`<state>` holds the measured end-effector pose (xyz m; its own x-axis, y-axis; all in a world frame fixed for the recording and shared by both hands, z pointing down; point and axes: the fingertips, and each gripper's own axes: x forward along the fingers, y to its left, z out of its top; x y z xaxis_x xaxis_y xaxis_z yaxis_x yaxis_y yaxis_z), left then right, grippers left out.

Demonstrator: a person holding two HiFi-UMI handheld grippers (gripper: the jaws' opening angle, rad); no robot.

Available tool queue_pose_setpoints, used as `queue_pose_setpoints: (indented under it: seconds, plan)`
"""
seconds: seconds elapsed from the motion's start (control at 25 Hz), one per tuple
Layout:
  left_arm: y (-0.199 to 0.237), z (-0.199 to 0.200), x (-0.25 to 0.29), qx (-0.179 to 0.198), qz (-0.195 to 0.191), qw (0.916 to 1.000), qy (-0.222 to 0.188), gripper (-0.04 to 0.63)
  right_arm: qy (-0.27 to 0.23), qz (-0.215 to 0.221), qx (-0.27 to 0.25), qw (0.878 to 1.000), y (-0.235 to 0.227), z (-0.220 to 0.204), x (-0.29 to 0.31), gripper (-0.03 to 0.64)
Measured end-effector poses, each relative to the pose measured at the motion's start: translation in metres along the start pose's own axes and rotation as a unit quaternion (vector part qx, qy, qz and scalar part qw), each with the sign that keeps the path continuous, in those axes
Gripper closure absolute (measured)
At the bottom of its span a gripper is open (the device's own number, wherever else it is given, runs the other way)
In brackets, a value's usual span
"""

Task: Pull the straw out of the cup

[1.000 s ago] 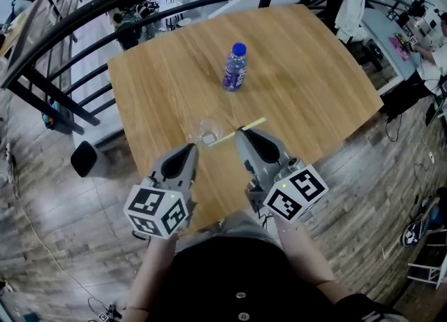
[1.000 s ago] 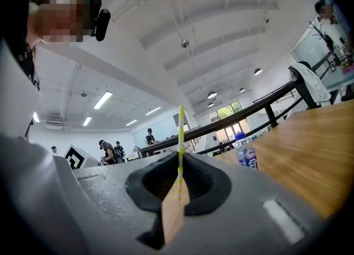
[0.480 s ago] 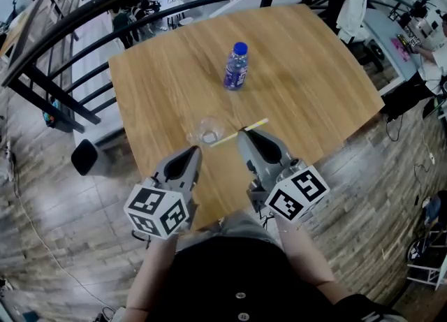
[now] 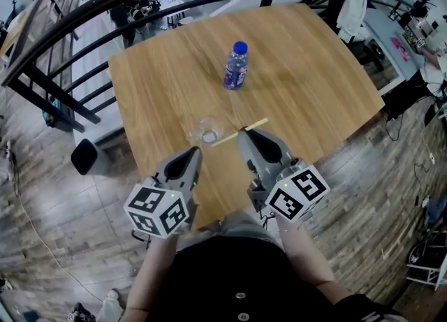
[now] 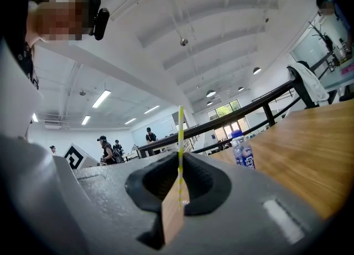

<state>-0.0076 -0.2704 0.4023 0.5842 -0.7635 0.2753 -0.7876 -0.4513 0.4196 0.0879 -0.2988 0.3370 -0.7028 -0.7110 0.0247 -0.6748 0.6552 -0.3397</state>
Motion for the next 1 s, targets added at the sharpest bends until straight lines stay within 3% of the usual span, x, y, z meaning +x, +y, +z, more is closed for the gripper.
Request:
queue_pose_setpoints:
  seconds: [1.0]
  plan:
    - [-0.0001, -0.0087, 0.0015, 0.005, -0.001, 0.9999, 0.016, 0.578, 0.005, 0.015, -0.007, 1.0, 0.0062, 0.0009, 0.004, 0.595]
